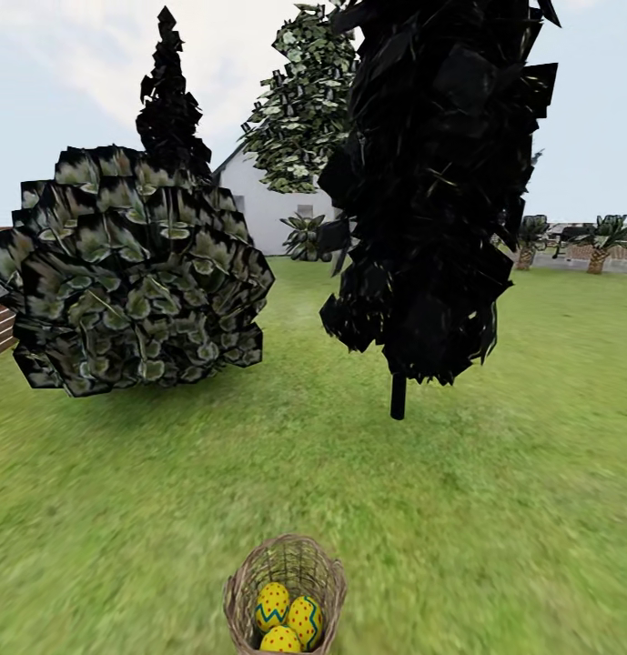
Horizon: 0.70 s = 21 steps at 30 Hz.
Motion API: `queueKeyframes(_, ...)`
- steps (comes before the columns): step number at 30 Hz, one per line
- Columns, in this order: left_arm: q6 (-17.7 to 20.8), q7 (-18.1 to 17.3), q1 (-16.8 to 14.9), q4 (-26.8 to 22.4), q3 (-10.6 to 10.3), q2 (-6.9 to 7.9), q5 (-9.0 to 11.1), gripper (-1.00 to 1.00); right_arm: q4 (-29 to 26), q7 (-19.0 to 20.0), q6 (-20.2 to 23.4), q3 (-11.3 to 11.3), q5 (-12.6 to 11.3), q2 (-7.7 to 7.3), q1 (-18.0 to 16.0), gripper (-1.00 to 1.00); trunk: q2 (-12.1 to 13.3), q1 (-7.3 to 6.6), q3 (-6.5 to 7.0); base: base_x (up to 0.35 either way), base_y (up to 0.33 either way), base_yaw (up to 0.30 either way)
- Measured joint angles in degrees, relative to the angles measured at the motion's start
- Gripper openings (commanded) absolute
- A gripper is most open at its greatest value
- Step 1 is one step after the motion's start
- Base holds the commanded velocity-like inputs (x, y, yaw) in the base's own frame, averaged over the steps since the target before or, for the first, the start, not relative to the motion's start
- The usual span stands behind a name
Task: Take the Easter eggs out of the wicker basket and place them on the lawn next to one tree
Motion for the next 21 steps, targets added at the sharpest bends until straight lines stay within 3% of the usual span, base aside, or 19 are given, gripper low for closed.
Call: queueKeyframes(21, 0.3, 0.0, 0.0, 0.0, 0.0, 0.0, 0.0, 1.0, -1.1, -0.2, -0.1, -0.4, -0.6, 1.1, 0.0, 1.0, 0.0, 0.0, 0.0, 0.0, -0.011, 0.0)
